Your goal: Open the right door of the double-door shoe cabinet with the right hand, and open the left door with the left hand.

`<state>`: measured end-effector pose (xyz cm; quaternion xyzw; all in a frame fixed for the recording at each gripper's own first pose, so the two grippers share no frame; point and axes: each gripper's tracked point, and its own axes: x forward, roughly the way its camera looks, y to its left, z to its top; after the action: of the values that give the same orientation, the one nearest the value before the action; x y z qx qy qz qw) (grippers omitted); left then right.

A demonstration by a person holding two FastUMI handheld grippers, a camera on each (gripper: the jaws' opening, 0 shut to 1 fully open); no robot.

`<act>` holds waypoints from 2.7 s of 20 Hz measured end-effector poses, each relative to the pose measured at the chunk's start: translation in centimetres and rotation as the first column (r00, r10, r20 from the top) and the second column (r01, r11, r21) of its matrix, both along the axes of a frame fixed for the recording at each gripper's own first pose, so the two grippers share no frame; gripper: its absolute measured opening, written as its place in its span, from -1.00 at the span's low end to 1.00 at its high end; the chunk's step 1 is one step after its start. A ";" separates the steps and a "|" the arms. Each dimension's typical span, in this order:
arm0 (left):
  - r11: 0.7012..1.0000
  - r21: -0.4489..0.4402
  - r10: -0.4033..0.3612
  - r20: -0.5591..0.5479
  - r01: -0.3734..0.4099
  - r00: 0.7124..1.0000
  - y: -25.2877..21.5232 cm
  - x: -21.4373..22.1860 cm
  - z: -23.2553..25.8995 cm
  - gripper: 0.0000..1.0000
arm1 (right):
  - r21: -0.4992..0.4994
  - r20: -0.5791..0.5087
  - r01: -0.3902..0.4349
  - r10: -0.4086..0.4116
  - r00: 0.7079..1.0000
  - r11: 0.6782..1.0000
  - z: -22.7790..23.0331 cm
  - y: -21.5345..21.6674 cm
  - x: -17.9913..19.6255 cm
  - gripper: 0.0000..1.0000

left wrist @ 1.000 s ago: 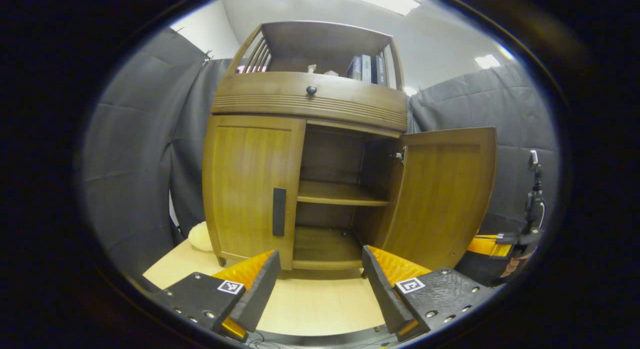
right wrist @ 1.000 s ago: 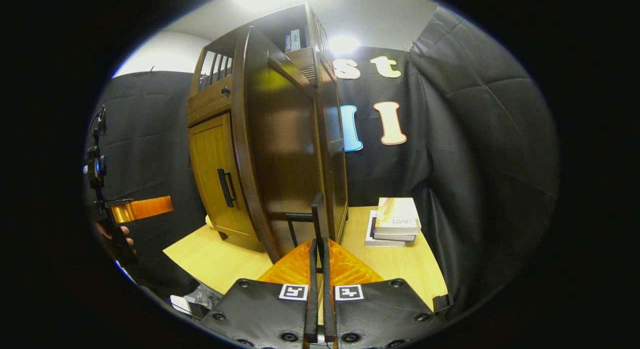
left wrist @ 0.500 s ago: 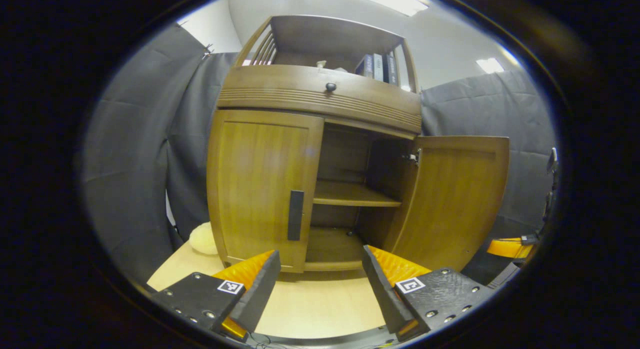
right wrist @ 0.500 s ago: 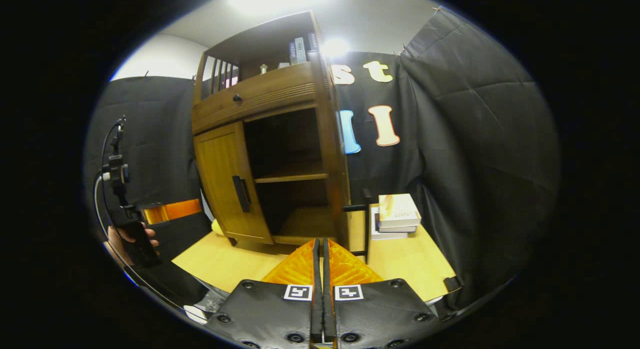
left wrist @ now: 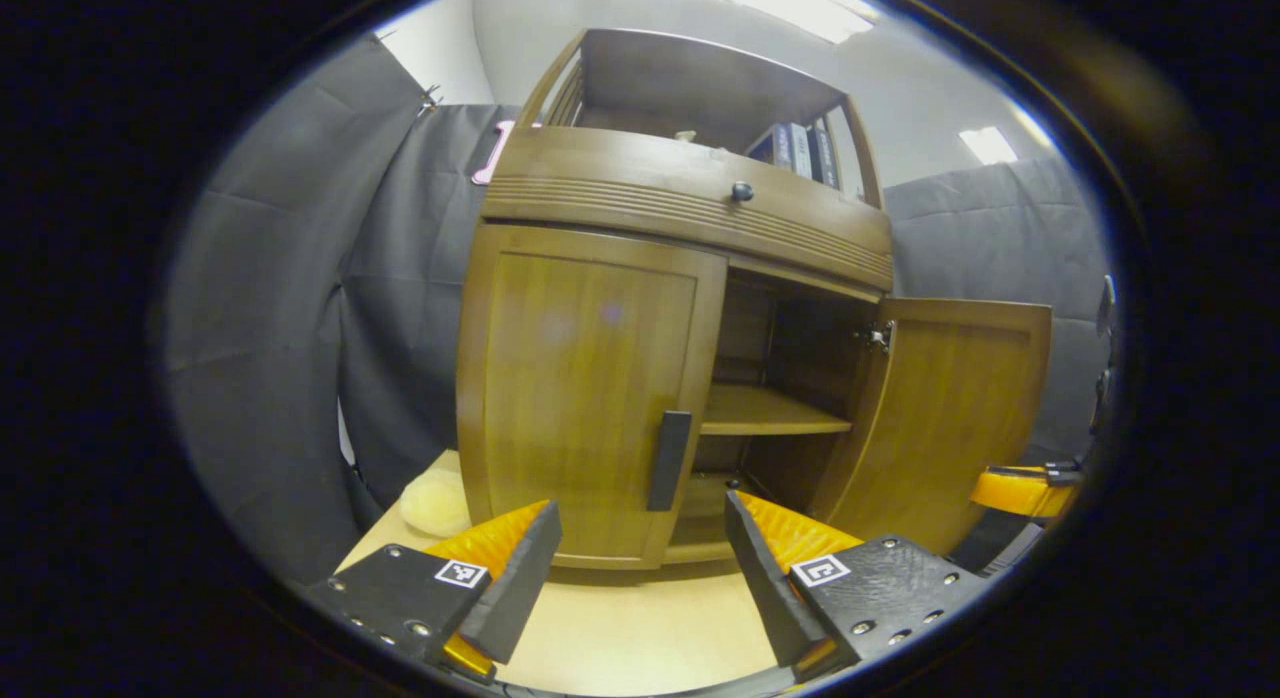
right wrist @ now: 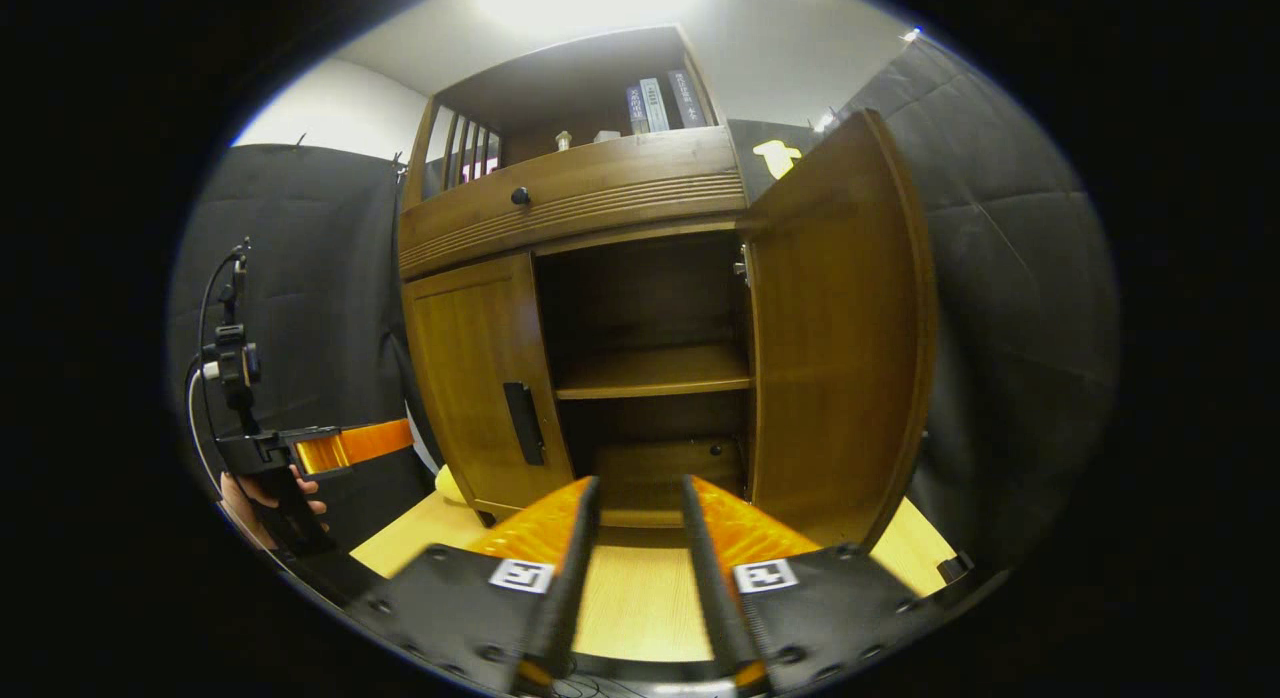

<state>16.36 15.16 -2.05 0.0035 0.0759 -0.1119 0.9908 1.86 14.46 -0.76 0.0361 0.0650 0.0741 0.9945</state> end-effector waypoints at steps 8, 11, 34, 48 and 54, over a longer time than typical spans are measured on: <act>0.999 0.023 -0.038 0.005 0.038 0.999 -0.1 5.1 -0.3 0.89 | -0.067 0.056 0.029 -0.025 0.998 0.997 0.7 2.2 3.9 0.92; 0.999 0.044 -0.030 -0.015 0.031 0.999 -1.4 7.8 -1.5 0.89 | -0.054 0.042 0.020 -0.018 0.999 0.998 -0.3 2.1 6.2 0.93; 0.996 0.084 0.028 -0.102 -0.019 0.994 -8.2 19.2 -8.2 -0.26 | -0.070 0.006 -0.031 0.031 0.999 0.997 -1.8 1.9 16.1 0.86; 0.995 0.094 0.025 -0.098 -0.015 0.995 -8.3 18.7 -8.3 -0.85 | -0.068 -0.001 -0.030 0.030 1.000 0.997 -2.0 2.4 15.1 0.86; 0.995 0.084 -0.039 -0.097 0.048 0.994 -8.2 18.9 -7.5 -0.85 | -0.056 -0.004 0.014 -0.014 1.000 0.998 -2.1 2.0 13.4 0.86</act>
<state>35.22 6.93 -9.52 0.0426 0.1279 -0.1301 0.9823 15.25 16.44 -2.81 0.0090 0.0690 0.0653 0.9954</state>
